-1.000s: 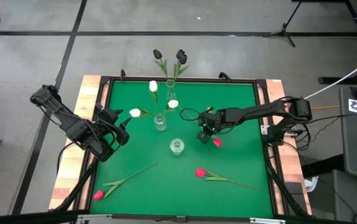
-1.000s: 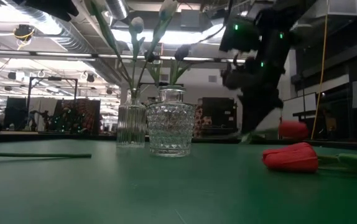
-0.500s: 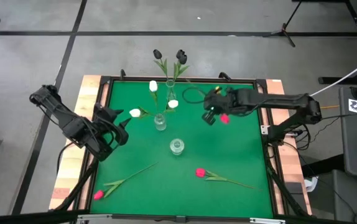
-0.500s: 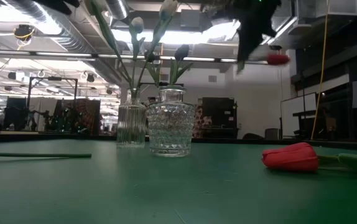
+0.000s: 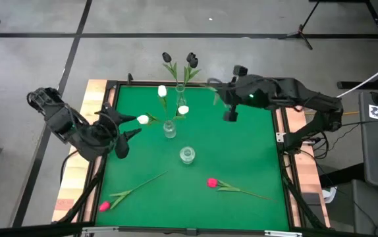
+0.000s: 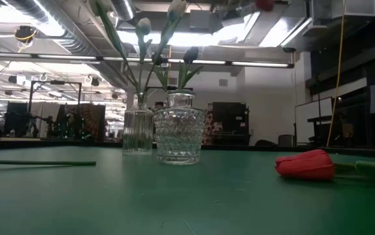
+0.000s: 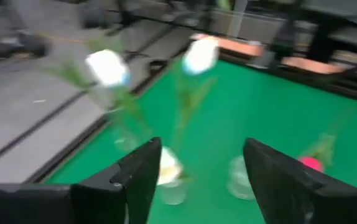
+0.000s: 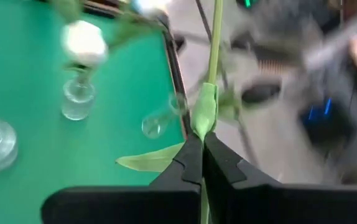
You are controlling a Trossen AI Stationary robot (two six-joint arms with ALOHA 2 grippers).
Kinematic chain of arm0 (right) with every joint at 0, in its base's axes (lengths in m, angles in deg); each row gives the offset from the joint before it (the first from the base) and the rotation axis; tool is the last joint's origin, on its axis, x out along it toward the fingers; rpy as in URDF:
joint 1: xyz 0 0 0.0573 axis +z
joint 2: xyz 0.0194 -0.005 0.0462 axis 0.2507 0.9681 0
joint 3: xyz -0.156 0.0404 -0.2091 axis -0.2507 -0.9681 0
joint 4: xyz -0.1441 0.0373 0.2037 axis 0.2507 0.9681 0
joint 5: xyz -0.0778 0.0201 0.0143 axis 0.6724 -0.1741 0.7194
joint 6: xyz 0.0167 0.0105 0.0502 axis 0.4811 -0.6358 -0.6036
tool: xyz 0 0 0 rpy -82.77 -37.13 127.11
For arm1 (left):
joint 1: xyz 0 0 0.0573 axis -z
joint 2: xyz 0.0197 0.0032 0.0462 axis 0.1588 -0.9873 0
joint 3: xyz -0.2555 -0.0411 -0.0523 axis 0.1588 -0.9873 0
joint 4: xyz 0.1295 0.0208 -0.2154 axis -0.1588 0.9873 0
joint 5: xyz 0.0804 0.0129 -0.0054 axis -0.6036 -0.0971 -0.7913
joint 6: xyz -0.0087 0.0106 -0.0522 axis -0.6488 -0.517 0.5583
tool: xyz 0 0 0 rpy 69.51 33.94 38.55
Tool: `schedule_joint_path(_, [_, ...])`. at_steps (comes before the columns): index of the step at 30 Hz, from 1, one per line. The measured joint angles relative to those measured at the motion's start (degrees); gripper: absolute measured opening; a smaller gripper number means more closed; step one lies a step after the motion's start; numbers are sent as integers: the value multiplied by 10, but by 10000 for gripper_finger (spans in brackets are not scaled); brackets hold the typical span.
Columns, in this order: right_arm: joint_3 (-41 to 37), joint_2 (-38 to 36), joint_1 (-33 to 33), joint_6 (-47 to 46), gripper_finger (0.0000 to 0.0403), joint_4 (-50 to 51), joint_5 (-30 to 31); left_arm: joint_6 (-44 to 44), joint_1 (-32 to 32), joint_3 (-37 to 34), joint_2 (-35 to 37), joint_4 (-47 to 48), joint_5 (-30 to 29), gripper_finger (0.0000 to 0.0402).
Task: Sort flowers into vase by color
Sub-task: Put the top pink flower into the bottom transparent vase
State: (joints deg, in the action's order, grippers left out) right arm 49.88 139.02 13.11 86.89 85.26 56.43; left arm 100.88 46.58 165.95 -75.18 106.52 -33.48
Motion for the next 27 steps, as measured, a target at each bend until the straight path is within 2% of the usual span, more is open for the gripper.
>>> schedule_joint_path(6, [37, 0, 57, 176, 1, -6, 2, -109, -2, 41, 14, -80, 100, 224])
schedule_joint_path(16, [42, 15, 150, 347, 1, -13, 15, -114, -84, 49, 56, -209, 289, 224])
schedule_joint_path(23, [42, 54, 197, 481, 1, -25, 81, -119, -177, 49, 53, -313, 430, 224])
schedule_joint_path(27, [42, 79, 215, 563, 1, -65, 128, -115, -225, 49, 42, -337, 499, 224])
